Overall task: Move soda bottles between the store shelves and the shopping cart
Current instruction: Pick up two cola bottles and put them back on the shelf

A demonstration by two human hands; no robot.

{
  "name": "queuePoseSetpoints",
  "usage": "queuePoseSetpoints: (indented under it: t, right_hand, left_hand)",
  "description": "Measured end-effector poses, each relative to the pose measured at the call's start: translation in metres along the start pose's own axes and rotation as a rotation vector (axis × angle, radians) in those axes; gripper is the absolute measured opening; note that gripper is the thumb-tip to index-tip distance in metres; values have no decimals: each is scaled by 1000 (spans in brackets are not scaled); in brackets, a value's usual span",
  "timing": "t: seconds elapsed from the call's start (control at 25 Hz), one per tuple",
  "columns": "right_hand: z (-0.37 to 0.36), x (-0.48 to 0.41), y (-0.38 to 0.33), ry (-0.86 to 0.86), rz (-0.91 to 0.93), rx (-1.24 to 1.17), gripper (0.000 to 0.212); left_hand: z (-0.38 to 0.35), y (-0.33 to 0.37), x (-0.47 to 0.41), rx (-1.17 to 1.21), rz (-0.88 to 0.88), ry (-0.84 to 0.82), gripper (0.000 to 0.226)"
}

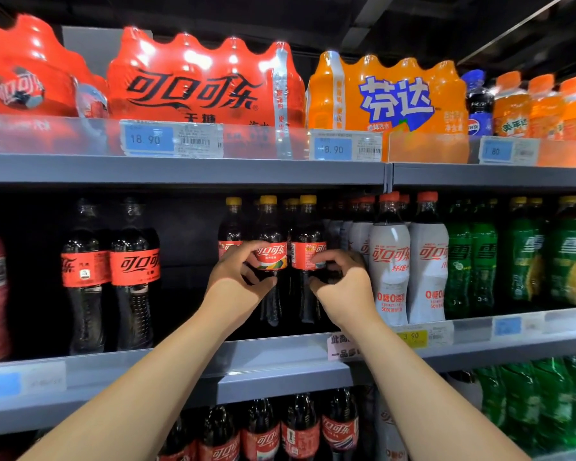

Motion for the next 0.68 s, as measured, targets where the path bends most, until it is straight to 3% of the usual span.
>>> queuePoseSetpoints:
  t: [0.28,0.68]
  right_hand:
    - [-9,0,8,-91,-90,-34,32]
    - [-22,-5,24,-234,-228,-130,39]
  left_hand:
    - [-15,-12,5,109,97,-121,48]
    - [-35,-23,9,256,170,-261,64]
Point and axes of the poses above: each hand's wrist, its own x-axis away from the middle knuckle, its own z-axis out of the back of the hand, y = z × x, the point moved 10 cm from there along -x, towards the middle knuckle, and after that the axes turned 11 degrees about -z, right-handed, at the moved point
